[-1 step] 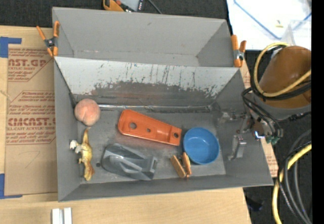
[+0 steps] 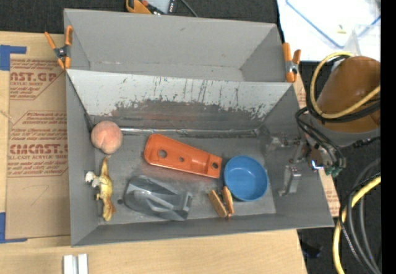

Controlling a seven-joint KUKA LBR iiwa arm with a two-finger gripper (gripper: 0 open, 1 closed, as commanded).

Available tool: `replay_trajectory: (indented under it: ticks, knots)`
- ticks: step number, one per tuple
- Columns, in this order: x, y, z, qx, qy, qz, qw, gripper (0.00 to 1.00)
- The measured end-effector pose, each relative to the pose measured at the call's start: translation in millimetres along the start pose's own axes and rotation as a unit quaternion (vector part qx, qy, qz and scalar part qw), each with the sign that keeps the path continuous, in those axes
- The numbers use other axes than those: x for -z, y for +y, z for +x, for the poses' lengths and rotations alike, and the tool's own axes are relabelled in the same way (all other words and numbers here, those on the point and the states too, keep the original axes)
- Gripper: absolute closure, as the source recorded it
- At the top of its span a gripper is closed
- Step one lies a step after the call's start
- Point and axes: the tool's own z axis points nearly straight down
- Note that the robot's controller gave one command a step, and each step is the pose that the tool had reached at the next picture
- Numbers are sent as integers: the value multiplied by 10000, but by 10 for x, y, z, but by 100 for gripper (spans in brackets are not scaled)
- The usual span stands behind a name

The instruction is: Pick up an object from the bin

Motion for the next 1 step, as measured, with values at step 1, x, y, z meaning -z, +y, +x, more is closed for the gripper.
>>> replay_trajectory:
  ticks: [1]
  knots:
    - [-838,-84,-12,1086,-14,4,9941,0]
